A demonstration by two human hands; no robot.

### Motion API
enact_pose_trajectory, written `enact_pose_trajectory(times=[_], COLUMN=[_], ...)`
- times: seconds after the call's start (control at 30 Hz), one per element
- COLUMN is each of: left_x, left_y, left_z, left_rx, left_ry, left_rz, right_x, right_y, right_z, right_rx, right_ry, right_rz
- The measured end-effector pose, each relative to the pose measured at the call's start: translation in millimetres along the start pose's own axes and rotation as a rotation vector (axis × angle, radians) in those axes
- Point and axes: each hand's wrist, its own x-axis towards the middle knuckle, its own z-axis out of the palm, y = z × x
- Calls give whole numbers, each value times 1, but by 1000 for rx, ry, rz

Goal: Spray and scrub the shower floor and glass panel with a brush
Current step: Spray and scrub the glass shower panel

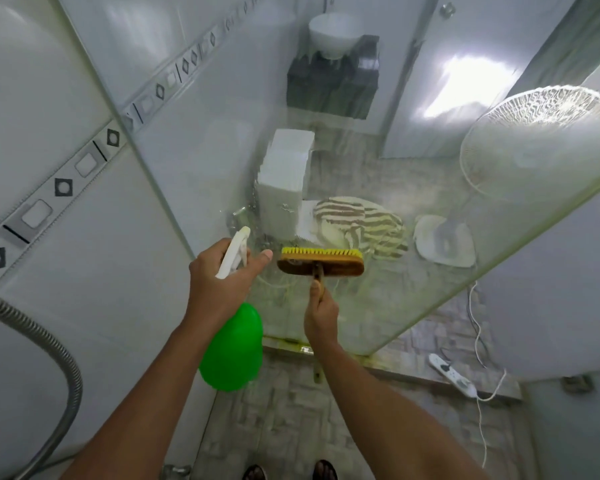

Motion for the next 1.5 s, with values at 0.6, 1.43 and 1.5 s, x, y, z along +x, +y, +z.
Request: enact_pose_trajectory(times=[0.6,1.43,1.5], left_x=[-19,-52,-52], left_y=[7,40,46], left_z=[43,128,128], left_rx=[-3,-38,-53], left_ry=[-97,-122,-64], left_rz=[-8,18,58], right_x=[18,71,65], right_y=[10,-119,-79], right_z=[-45,-183,-169], right_rx=[-40,215,184], right_ry=[88,299,251], right_rz=[-64,-409,-351])
